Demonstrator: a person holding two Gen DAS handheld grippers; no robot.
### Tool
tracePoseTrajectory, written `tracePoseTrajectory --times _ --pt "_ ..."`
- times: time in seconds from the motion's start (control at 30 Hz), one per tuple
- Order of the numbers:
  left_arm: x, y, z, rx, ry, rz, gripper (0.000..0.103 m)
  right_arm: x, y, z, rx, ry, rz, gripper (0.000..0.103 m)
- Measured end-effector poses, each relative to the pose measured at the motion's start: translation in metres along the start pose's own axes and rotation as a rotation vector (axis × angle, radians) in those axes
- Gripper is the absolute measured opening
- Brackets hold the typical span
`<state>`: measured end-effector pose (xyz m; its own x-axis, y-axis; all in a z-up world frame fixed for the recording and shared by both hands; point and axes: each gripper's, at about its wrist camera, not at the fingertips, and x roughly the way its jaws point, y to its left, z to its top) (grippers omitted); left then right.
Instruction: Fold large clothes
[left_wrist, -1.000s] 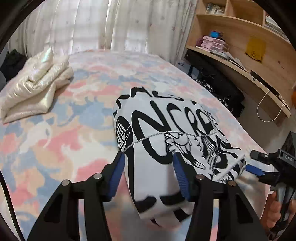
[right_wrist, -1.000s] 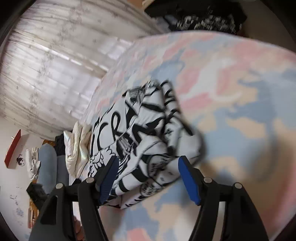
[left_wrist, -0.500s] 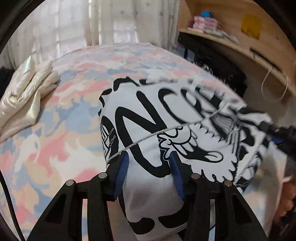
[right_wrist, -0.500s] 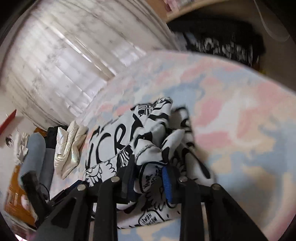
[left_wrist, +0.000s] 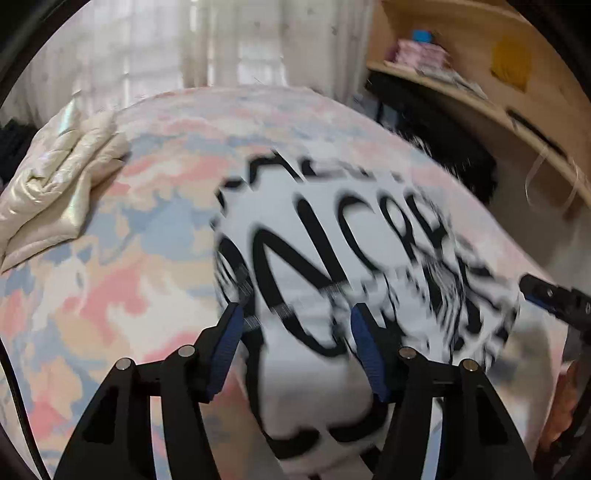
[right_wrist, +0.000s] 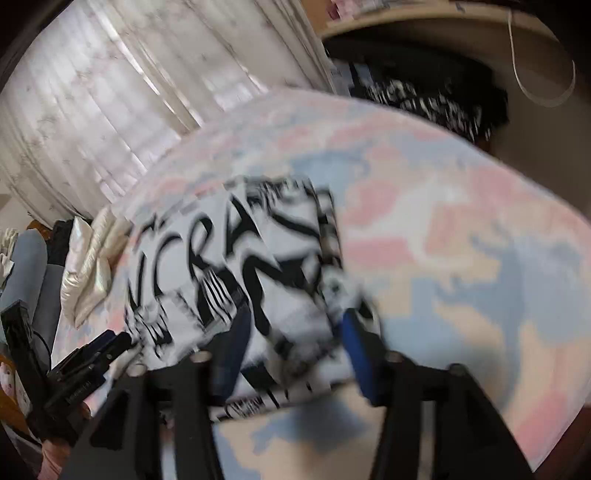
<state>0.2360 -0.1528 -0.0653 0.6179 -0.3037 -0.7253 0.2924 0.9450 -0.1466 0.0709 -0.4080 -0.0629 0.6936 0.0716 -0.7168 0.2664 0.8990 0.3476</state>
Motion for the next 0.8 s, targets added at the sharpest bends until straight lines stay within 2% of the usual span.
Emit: tracePoseTrajectory --times 0.07,0.17,0.27,0.33,0.47,0.5,0.53,0.57,0.6,0.63,0.7,0.8 --pt "0.003 0.010 0.019 -0.036 -0.001 0.008 0.059 -0.001 0.000 0.019 0.008 -0.028 0.016 0.067" --pt "0.035 0.026 0.046 -0.083 0.069 0.015 0.059 0.023 -0.002 0.049 0.038 0.018 0.088 0.071" --pt "0.069 0.041 0.060 -0.158 0.144 -0.019 0.059 0.078 -0.009 0.088 0.073 0.123 0.109 0.071" --pt "0.078 0.045 0.070 -0.185 0.135 -0.028 0.060 0.115 -0.018 0.106 0.127 0.205 0.119 0.071" --pt "0.092 0.038 0.083 -0.127 0.127 0.006 0.070 0.174 -0.032 0.118 0.234 0.339 0.150 0.071" --pt "0.096 0.034 0.085 -0.098 0.123 0.018 0.070 0.180 -0.032 0.116 0.235 0.353 0.157 0.068" --pt "0.098 0.031 0.087 -0.075 0.121 0.030 0.072 0.181 -0.028 0.119 0.197 0.333 0.143 0.055" --pt "0.100 0.029 0.087 -0.062 0.121 0.040 0.075 0.176 -0.022 0.120 0.144 0.304 0.113 0.012" --pt "0.103 0.026 0.086 -0.042 0.119 0.075 0.086 0.168 -0.017 0.121 0.095 0.270 0.088 0.006" --pt "0.108 0.026 0.082 -0.032 0.114 0.108 0.097 0.160 -0.015 0.119 0.069 0.230 0.073 0.006" --pt "0.125 0.028 0.072 -0.018 0.146 0.141 0.102 0.154 -0.019 0.109 0.038 0.174 0.028 0.006" --pt "0.131 0.040 0.071 -0.096 0.176 0.080 0.102 0.174 -0.028 0.091 0.038 0.205 0.001 0.007"
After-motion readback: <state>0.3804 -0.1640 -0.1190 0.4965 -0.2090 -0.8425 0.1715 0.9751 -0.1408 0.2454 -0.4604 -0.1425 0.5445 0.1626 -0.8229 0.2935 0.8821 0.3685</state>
